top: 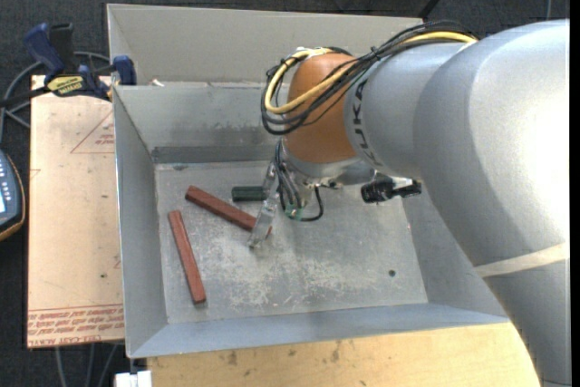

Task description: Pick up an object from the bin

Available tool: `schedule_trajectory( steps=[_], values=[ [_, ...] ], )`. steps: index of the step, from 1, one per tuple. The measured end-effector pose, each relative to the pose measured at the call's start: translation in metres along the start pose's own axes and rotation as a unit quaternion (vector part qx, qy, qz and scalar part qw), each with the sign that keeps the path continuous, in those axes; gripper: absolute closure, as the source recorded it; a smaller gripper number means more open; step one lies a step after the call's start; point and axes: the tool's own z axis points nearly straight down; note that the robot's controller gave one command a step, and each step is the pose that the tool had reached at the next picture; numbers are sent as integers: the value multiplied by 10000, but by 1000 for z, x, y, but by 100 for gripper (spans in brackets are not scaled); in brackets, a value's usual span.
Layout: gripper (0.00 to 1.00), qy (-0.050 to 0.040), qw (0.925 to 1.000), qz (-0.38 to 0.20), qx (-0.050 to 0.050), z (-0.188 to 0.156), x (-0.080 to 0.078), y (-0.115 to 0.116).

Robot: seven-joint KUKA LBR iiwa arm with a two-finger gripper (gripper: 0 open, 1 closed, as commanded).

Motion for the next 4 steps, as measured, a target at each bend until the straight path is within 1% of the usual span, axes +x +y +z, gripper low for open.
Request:
schedule_trajectory(
  steps=[1, 2, 3, 4],
  values=[
    [0, 4, 10000, -7, 3, -1, -1, 1],
    [100, -16, 10000, -7, -6, -4, -2, 1],
    [100, -12, 10000, -18, -5, -48, -4, 2],
    [100, -28, 10000, -30, -13, -119, -6, 4]
  ],
)
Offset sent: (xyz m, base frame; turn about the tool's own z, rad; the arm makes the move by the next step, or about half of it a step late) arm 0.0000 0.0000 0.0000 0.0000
